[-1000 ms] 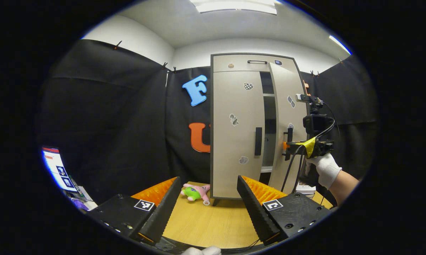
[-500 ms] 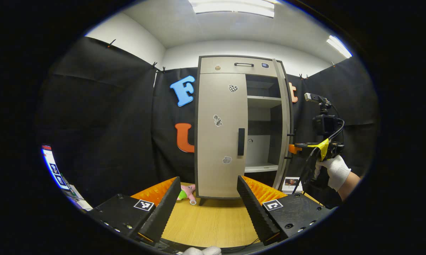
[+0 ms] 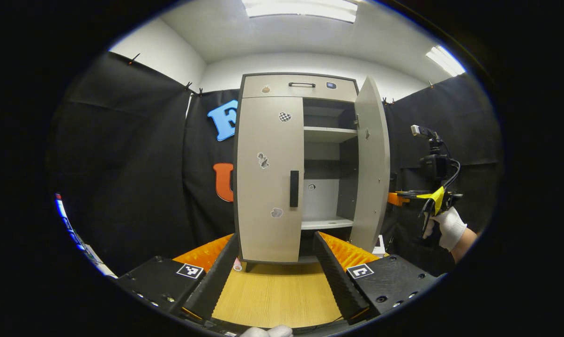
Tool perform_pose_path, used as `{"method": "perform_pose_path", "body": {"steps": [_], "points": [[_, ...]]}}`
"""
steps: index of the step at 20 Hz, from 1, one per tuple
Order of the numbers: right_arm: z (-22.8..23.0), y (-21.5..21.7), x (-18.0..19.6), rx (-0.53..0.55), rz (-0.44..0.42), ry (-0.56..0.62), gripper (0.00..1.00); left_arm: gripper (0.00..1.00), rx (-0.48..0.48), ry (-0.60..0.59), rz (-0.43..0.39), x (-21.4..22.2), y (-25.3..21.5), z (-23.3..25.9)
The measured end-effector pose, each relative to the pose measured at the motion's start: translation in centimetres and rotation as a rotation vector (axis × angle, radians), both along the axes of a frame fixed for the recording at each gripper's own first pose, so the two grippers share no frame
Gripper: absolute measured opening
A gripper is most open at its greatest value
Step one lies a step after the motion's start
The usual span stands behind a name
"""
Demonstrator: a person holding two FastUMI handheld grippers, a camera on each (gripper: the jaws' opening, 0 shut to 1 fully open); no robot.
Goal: Open the right door of the double-door shoe cabinet with the right hand, and open the left door with the left hand.
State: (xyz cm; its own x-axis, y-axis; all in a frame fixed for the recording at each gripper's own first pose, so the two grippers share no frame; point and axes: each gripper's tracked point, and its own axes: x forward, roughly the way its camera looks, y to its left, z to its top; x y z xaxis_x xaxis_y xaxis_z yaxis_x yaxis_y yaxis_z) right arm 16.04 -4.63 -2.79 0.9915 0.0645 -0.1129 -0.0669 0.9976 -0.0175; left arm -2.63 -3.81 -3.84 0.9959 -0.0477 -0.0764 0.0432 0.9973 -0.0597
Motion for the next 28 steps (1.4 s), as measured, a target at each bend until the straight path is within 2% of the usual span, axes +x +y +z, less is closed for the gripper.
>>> {"method": "perform_pose_path", "body": {"steps": [5, 8, 10, 11, 14, 18, 19, 20, 21, 25, 28], "points": [[-0.1, -4.6, 0.4, 0.014, 0.038, 0.0, 0.04, 0.95, 0.001, -0.009, 0.004, 1.1, -4.3, 0.9], [0.0, -4.2, 0.4, 0.048, 0.111, 0.011, 0.04, 0.95, 0.001, -0.002, 0.019, 1.2, -6.2, 1.0], [0.1, -4.8, 0.6, 0.036, 0.123, 0.004, 0.01, 0.95, 0.009, -0.003, 0.035, 1.4, -7.0, 1.2], [0.0, -4.7, 0.5, 0.051, 0.129, 0.008, 0.03, 0.95, 0.01, -0.001, 0.042, 1.4, -7.3, 1.3], [0.1, -4.6, 0.5, 0.1, 0.134, 0.02, 0.04, 0.95, 0.014, 0.0, 0.059, 1.3, -7.6, 1.3], [-0.2, -5.1, 0.4, 0.096, 0.108, 0.027, 0.07, 0.95, 0.025, -0.002, 0.066, 1.3, -6.9, 1.5], [-0.3, -5.6, 0.0, 0.098, 0.095, 0.031, 0.19, 0.95, 0.026, -0.002, 0.067, 1.3, -6.7, 1.5], [-0.3, -6.1, -0.2, 0.102, 0.078, 0.034, 0.2, 0.94, 0.029, 0.0, 0.069, 1.3, -6.3, 1.4], [-0.2, -6.7, -0.7, 0.105, 0.058, 0.04, 0.39, 0.94, 0.031, -0.002, 0.07, 1.4, -5.8, 1.5], [0.9, -7.9, -3.6, 0.093, -0.009, 0.029, 0.75, 0.95, 0.049, -0.008, 0.076, 2.4, -3.7, 1.4], [2.7, -7.4, -6.5, 0.059, -0.059, -0.024, 0.89, 0.95, 0.048, -0.008, 0.069, 3.3, -2.4, 1.1]]}}
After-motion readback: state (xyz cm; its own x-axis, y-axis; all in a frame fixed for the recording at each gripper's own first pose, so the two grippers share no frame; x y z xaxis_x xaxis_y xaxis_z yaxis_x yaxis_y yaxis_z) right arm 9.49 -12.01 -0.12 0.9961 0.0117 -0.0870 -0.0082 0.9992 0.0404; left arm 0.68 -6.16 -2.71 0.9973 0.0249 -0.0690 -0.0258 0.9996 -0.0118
